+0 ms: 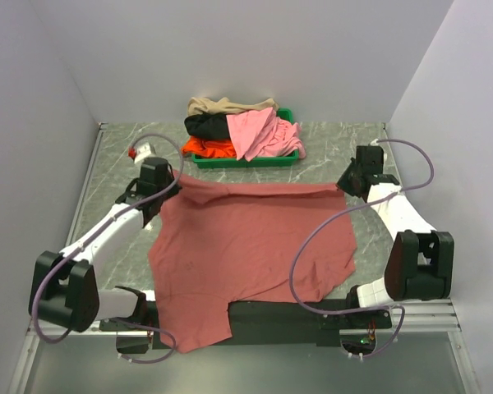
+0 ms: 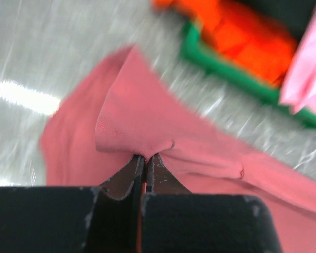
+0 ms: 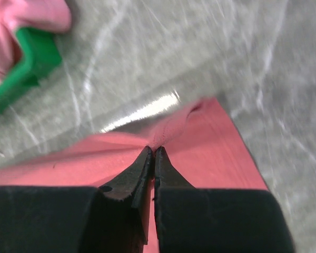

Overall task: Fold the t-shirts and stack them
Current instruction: Fold the tshirt

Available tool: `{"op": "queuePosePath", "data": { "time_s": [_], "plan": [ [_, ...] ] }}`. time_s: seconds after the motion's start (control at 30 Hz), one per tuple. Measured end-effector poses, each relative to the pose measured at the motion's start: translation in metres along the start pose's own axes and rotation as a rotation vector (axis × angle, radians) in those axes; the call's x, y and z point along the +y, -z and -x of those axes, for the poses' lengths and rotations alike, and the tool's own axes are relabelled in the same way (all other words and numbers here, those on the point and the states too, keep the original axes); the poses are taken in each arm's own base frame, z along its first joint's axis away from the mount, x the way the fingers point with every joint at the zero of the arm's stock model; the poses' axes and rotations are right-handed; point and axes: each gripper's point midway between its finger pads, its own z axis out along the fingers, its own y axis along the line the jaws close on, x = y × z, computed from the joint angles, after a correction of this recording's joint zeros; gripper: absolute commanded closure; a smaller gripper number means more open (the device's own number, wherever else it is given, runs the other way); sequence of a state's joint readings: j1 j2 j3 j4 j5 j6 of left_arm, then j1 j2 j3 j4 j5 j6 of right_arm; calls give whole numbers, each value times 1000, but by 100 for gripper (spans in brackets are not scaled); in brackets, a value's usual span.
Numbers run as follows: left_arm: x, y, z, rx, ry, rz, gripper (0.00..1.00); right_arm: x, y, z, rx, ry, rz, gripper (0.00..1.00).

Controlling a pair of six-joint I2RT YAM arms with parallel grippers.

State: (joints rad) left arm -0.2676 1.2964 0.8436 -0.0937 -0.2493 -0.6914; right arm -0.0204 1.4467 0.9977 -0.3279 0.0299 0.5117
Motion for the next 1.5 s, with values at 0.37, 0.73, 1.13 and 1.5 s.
{"op": "queuePosePath", "data": {
  "time_s": [0.37,0.73,1.13,1.5],
  "plan": [
    [49,71,-39,95,239,247,100,-24,34,-12,17,19,-89,100],
    [85,91,-106,299,243,350,87,-54,30,-59,133,39,-162,100],
    [82,127,-122,385,224,265,1,-90,37,-102,215,-3,-284,14],
    [23,69,-82,304,177,151,1,-27,34,-63,158,6,-12,13]
  ]
}}
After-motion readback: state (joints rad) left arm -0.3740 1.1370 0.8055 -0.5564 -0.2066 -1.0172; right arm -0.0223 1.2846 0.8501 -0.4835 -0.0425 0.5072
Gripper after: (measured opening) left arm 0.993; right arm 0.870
